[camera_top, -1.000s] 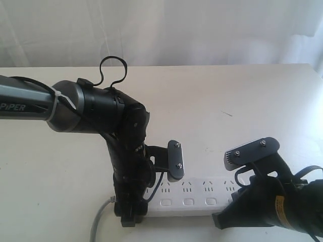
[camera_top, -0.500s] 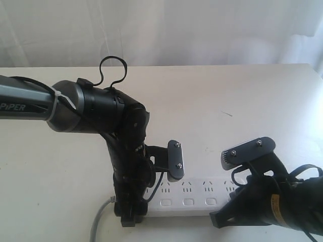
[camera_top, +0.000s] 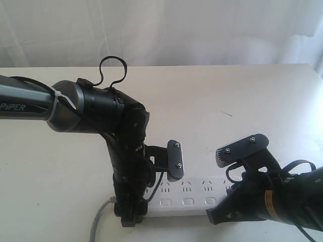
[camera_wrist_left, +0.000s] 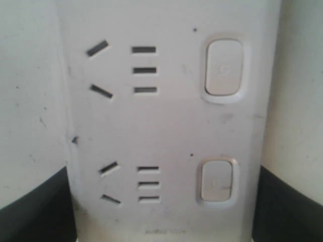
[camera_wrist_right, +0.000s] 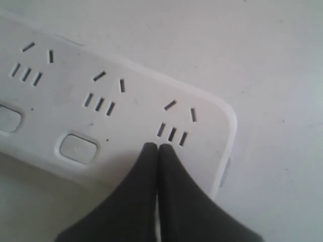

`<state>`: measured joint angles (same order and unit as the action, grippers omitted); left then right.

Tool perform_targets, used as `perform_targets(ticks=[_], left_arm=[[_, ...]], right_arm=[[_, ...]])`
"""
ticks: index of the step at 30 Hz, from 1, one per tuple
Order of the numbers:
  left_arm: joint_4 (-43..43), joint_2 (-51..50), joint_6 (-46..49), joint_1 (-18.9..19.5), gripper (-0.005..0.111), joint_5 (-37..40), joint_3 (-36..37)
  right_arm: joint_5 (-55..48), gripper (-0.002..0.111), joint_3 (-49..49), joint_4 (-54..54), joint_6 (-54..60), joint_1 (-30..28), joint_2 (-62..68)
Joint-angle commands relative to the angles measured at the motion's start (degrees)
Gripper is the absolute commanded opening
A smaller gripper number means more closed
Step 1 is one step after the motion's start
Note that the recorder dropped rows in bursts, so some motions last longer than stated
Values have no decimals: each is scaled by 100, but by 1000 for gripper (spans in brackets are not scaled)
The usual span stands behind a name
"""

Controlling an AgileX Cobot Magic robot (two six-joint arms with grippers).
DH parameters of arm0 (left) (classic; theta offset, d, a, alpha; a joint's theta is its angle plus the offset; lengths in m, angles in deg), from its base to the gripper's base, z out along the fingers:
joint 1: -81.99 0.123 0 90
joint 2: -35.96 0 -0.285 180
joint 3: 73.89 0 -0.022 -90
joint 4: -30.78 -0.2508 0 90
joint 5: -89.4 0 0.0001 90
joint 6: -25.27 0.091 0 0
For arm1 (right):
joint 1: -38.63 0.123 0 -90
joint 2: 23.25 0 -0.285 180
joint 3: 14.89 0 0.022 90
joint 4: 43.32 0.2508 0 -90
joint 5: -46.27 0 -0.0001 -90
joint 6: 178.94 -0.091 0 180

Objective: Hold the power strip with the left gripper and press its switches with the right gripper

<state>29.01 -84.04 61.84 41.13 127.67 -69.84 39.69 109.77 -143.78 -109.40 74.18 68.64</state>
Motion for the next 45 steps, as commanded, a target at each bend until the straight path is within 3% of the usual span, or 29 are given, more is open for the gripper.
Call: perform_targets(ticks=[1, 7, 13, 15, 18, 19, 24, 32, 40, 45], left_arm=[[-133, -122, 78, 16, 0, 200, 120], [-133, -122, 78, 16, 0, 200, 120], [-133, -122, 78, 16, 2, 164, 120], [-133, -122, 78, 16, 18, 144, 120], [-133, -122, -2, 16, 90, 175, 120], [-227, -122, -154, 16, 105, 185, 120], [-519, -93, -210, 16, 105, 741, 71], [-449, 502, -224, 16, 105, 1029, -401], [-151, 1786, -512, 16, 105, 1189, -696], [-859, 2169, -1222, 16, 75, 1044, -696]], right_arm=[[53, 0, -72, 52, -35, -15, -30], [44, 0, 71, 52, -25, -15, -1338], [-15, 0, 201, 52, 251, -15, -3727], [-4, 0, 201, 52, 251, -15, -4153], [-4, 0, 201, 52, 251, -15, -4404], [-4, 0, 201, 52, 251, -15, -4404], [-340, 0, 201, 52, 251, -15, -4403], [-1919, 0, 201, 52, 241, -15, -4403], [-1997, 0, 201, 52, 232, -15, -4403], [-2008, 0, 201, 52, 247, -15, -4403]])
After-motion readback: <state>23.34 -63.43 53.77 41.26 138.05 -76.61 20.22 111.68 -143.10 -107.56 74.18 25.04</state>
